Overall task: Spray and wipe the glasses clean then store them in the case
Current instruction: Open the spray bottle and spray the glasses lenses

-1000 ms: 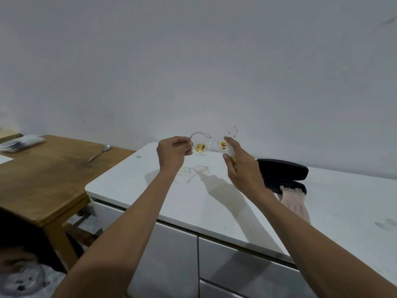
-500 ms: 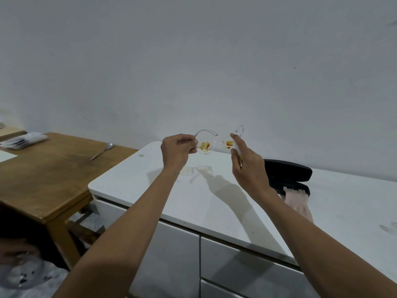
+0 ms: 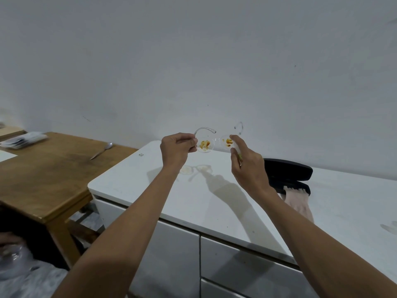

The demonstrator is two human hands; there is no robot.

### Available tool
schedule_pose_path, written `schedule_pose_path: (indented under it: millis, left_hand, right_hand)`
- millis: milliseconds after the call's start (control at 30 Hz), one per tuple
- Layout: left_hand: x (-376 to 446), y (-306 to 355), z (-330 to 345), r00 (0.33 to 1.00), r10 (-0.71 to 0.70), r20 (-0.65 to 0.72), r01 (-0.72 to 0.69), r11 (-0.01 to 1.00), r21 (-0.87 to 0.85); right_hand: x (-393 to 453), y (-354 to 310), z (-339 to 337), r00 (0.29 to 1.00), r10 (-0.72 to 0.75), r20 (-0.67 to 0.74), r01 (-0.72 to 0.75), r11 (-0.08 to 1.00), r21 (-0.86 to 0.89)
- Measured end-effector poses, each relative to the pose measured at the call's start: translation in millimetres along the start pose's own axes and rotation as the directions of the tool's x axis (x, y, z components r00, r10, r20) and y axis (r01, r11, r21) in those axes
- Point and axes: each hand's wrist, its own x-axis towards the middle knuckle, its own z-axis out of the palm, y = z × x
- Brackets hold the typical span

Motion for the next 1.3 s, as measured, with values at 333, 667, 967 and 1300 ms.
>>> schedule_pose_path:
  millis: [333, 667, 967, 1300]
  left_hand:
    - [0, 0, 3, 1.0, 0.004, 0.016, -0.004, 1.0, 0.006]
    - [-5, 5, 11, 1.0, 0.013, 0.026, -0.013, 1.0, 0.008]
    - [-5, 9, 9, 0.999, 0.026, 0.037, -0.027, 1.0, 0.01]
    - [-4, 6, 8, 0.999, 0.029, 0.042, -0.029, 1.0, 0.007]
  right_hand:
    - [0, -1, 2, 0.997, 0.055, -0.045, -0.056, 0.998, -0.015]
    - [1, -33, 24, 0.997, -0.074, 0.001, 0.073, 0.994, 0.081]
    - [0, -39, 34, 0.996, -0.084, -0.03, 0.085, 0.996, 0.033]
    - [2, -36, 35, 0.996, -0.084, -0.022, 0.084, 0.996, 0.008]
